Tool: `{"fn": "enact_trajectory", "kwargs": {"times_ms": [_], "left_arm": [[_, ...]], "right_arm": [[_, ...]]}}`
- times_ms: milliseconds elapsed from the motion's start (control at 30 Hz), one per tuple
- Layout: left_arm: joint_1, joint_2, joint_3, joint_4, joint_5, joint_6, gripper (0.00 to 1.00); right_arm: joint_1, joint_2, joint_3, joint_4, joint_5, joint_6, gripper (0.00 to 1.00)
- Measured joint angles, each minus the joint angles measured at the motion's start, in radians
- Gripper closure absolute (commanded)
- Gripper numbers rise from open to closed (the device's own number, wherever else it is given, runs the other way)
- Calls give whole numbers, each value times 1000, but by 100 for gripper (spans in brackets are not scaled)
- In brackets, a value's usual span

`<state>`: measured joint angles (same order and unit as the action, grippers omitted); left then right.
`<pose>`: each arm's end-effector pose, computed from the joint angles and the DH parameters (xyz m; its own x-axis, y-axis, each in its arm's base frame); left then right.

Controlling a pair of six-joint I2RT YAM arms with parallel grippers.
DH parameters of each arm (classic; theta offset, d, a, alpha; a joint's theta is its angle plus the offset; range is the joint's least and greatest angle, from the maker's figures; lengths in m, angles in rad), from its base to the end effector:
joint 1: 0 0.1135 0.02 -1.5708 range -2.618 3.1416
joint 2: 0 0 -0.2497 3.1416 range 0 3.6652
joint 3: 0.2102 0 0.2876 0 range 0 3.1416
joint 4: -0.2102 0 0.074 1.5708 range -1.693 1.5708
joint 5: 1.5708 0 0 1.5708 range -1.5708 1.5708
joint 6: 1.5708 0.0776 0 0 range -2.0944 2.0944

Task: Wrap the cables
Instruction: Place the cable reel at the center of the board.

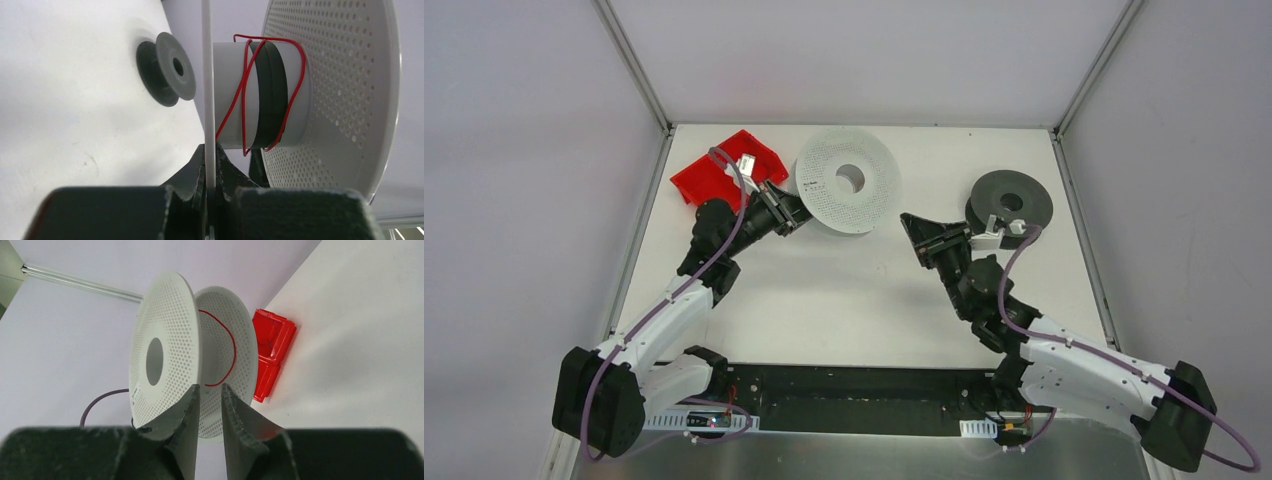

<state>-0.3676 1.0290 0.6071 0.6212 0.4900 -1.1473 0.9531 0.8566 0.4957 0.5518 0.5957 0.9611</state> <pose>0.2781 -0.1462 0.2952 -0.6056 -0.6287 -0.4878 0.4757 0.2054 -0.8553 0.1956 0.2002 0.2852 -0.2287 0.8498 -0.4749 -0.2938 0.4049 0.8659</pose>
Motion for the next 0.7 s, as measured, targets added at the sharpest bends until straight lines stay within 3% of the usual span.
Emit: {"fn": "enact_trajectory", "kwargs": {"times_ms": [167,367,700], "left_arm": [[2,16,46,-114,8,70,100],[16,145,122,-183,38,140,100],[76,574,282,-154,157,145,100]], "right_arm": [[0,-122,-24,-84,37,-28,76],[0,-241,-69,-129,41,-115,76],[0,-352,-21,-404,41,-305,28]]}}
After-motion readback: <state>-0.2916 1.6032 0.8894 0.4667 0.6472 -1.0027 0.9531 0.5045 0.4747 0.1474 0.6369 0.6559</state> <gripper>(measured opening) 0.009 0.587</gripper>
